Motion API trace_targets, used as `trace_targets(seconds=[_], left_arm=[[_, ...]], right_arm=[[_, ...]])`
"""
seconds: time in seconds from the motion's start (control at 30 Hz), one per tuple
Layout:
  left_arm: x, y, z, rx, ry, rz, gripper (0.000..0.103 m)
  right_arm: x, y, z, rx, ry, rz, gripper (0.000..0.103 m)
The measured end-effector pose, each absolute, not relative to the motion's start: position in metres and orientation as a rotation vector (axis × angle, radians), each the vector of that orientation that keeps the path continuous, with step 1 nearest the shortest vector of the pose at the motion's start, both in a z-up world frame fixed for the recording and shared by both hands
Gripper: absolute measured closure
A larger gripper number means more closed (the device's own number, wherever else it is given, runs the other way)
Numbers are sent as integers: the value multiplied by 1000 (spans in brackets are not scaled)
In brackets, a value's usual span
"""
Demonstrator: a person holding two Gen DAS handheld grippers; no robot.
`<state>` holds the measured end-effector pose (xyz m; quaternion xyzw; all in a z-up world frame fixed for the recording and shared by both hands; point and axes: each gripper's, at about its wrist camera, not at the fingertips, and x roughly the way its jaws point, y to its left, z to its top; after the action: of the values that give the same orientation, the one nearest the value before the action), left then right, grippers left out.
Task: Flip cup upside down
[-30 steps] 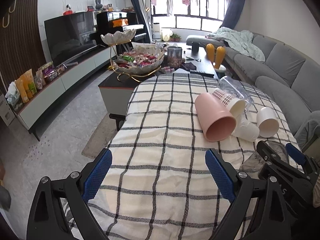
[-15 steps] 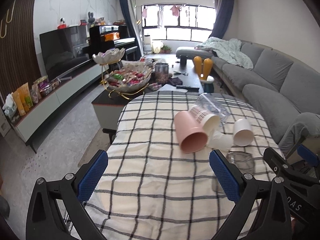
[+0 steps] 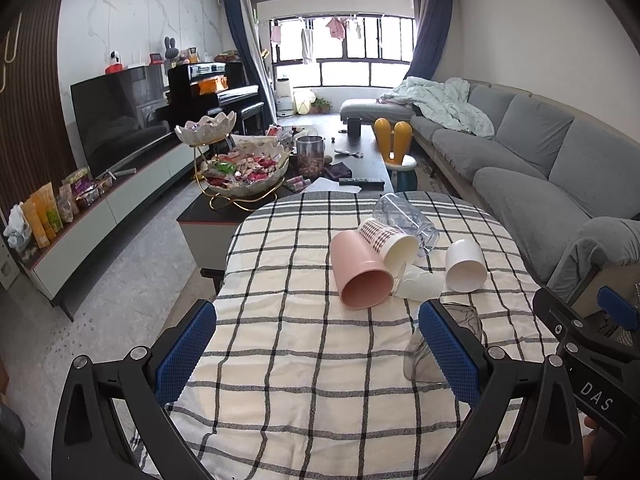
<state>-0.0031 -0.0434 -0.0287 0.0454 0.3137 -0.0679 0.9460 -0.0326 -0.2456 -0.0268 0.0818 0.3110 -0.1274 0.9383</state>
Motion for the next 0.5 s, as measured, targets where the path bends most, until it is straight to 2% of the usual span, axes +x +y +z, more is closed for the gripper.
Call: trace_targets(seconds=[0.5], left_arm=[[-5,-41,-27,85,641,-137,0]], right_arm=[[-37,-242,-20,161,616,-256,2]])
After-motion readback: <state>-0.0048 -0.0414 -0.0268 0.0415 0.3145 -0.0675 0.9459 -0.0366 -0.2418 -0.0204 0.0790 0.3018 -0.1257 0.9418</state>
